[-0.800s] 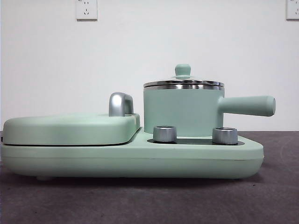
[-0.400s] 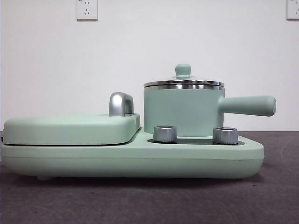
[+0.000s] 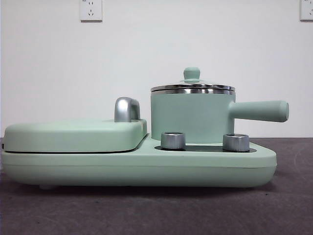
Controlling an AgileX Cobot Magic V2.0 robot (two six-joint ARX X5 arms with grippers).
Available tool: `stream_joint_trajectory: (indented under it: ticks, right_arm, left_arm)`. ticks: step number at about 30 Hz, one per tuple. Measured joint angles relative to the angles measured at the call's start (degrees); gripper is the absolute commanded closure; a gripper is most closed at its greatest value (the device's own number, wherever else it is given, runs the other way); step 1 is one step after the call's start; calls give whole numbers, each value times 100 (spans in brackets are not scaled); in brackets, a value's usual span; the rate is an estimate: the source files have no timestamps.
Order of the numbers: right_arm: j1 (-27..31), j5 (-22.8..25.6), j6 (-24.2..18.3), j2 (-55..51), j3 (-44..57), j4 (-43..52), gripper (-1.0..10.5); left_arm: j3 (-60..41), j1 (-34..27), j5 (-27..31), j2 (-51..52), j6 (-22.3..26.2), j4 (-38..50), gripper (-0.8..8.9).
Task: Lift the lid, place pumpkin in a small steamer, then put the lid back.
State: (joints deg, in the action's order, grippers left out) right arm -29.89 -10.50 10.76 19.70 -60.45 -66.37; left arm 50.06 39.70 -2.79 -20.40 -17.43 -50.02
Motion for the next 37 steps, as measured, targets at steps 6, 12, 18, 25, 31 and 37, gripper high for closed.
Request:
stream_joint_trajectory:
  ticks: [6,12,18,25,31,37]
  right_arm:
    - [0,-2,0,0,0,0,936]
    - [0,0,0,0,0,0,936]
    - [0,0,0,0,0,0,936]
    - [0,-2,0,-2,0,0,936]
    - [0,0,0,-2,0,2,936]
    - [0,0,0,-2,0,2,936]
  left_arm:
    - [-1220,-1499,-22,385,9,1303,789]
    - [-2979,-2962,-13,1108,350,3060,789]
    - [-4262,-3585,-13,1738,688,3222,789]
    - [-4607,-3630,-13,2020,1235,3486,789]
    - [-4666,-3630,-4,2011,1360,3563,789]
    - [-4708,-3630,146,2011,1364,3668,789]
